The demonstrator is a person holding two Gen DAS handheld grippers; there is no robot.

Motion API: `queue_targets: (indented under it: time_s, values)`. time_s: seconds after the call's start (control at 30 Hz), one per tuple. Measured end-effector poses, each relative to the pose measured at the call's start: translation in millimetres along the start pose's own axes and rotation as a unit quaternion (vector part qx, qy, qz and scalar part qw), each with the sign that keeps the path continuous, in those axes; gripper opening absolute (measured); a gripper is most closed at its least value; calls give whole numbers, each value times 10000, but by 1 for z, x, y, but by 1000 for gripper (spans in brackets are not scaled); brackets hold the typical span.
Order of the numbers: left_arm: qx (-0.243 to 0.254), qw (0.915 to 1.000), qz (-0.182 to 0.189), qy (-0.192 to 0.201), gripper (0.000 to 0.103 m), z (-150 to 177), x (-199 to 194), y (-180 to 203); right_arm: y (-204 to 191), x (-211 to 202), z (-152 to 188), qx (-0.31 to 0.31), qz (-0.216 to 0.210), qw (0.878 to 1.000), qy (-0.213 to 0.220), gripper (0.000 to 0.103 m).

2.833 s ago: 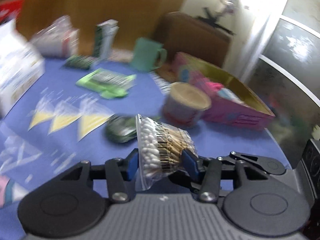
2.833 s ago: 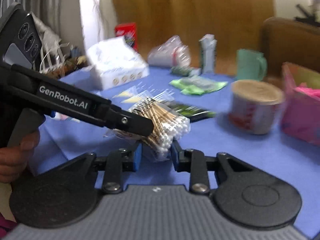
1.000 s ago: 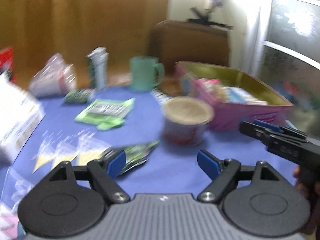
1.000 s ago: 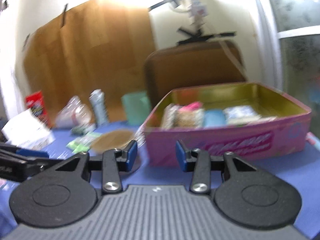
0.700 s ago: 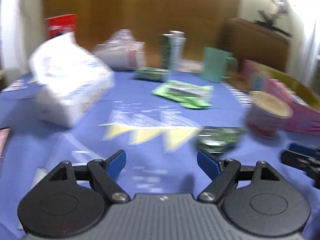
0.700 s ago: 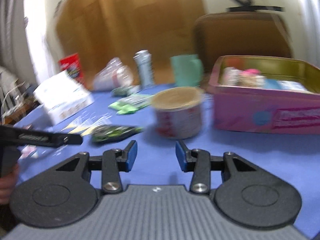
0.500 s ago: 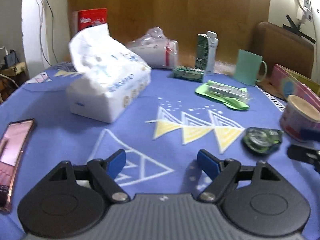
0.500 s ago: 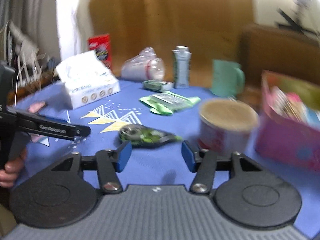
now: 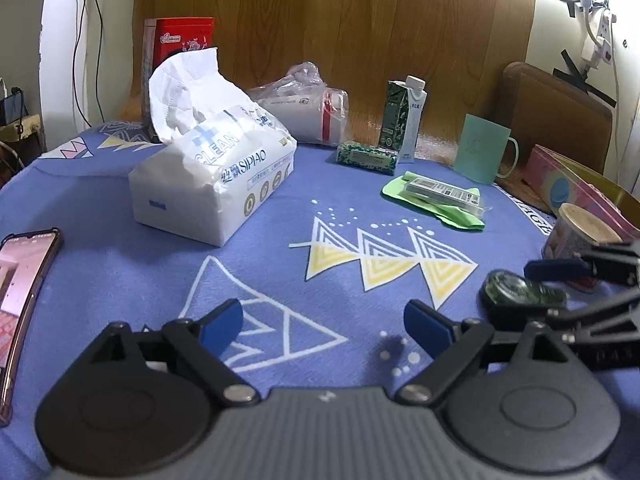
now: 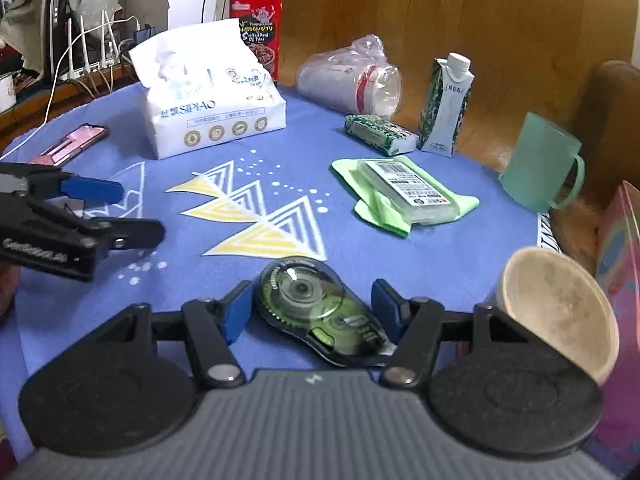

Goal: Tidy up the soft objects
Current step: 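Move the right gripper back over the green correction tape, then grasp the green correction tape with the right gripper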

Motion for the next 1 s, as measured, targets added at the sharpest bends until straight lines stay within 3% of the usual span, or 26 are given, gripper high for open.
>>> queue_targets:
  time_s: [0.13, 0.23, 0.3, 0.37, 0.43, 0.47, 0.5, 0.57, 0.73, 0.8, 0.87, 1.0]
  values:
    - [-4, 10000, 6, -6, 92, 0, 0, 0, -15, -5, 1, 572, -218, 9980, 126, 67]
    - [5, 10000, 2, -36, 92, -1, -1, -1, -18, -6, 3, 911, -673, 9934, 194, 79]
    - [-40, 9999, 20, -92, 92, -1, -4, -1, -18, -12, 7, 825, -761, 9932, 319, 86]
    - [-159, 9994, 268, -169, 92, -1, -8, -3, -20, -15, 15, 468, -542, 9966, 401, 86]
    - [-282, 9955, 843, -311, 92, 0, -14, -3, -20, -14, 24, 213, -394, 9986, 279, 83]
    - [-331, 9929, 1082, -373, 92, 1, -16, -2, -21, -15, 31, 130, -380, 9988, 295, 75]
    - [-336, 9910, 1220, -425, 92, 2, -17, 1, -20, -18, 36, 60, -372, 9986, 382, 59]
    - [-308, 9889, 1349, -533, 92, 5, -18, 9, -19, -25, 41, 124, -451, 9978, 468, 37]
    - [-344, 9822, 1682, -760, 91, 1, -12, 28, -28, -31, 52, 374, -310, 9969, 615, 36]
    - [-313, 9783, 1861, -856, 84, 0, -10, 39, -31, -33, 55, 450, -343, 9962, 659, 36]
    - [-201, 9749, 2007, -939, 67, 1, -8, 52, -31, -35, 60, 598, -440, 9947, 713, 36]
    - [59, 9797, 1759, -958, 52, -3, -4, 76, -25, -42, 68, 971, -633, 9899, 811, 34]
Point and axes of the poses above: each gripper's, at about its wrist camera, not at the fingertips, and x roughly the way its jaws point, y to its right, z to its underside, the point moved 1 cm from there along x, roughly the way its jaws point, and after that the axes turned 10 degrees about -y, right-handed, at the moved point
